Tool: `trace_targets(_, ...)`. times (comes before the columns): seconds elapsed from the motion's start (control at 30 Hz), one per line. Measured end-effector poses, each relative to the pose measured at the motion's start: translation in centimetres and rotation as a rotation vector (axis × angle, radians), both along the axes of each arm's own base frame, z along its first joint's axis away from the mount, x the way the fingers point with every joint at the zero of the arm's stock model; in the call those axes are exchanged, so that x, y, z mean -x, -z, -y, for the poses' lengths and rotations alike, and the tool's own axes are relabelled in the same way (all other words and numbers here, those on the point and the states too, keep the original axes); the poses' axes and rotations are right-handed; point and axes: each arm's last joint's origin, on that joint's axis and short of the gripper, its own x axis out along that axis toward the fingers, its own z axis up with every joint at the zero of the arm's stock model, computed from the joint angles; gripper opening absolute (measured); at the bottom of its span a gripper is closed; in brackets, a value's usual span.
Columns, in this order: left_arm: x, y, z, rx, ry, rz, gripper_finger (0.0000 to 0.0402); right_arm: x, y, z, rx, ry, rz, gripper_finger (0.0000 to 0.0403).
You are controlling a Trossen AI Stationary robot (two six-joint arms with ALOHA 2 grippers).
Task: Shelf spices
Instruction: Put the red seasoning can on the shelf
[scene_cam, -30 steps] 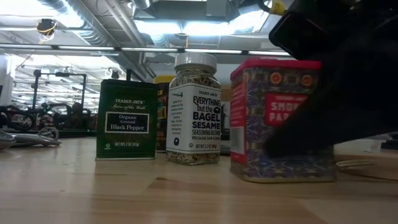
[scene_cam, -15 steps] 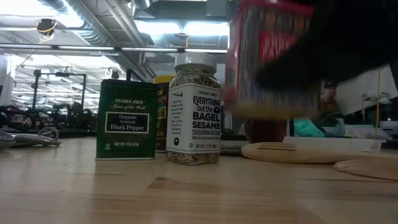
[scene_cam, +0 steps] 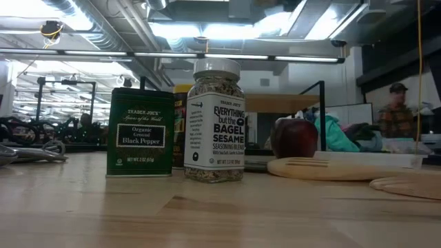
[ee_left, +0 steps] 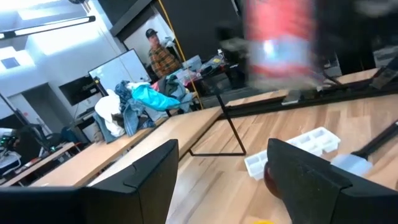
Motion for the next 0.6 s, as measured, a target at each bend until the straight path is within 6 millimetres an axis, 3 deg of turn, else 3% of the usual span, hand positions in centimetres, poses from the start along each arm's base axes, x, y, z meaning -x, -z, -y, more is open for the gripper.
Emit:
trace_targets(0.3,-0.1,1.5,0.1,0.067,0.007,0.002,0.0239,-2.4,-4.1,9.6,-0.059,-0.031,0.000,0.0179)
trace_targets(0.6,0.3,4.2,-0.3,0.136,-0.002,-0.037,0.0239,-7.1,-5.7,15.5,-0.048,-0.112,-0.008,0.0179)
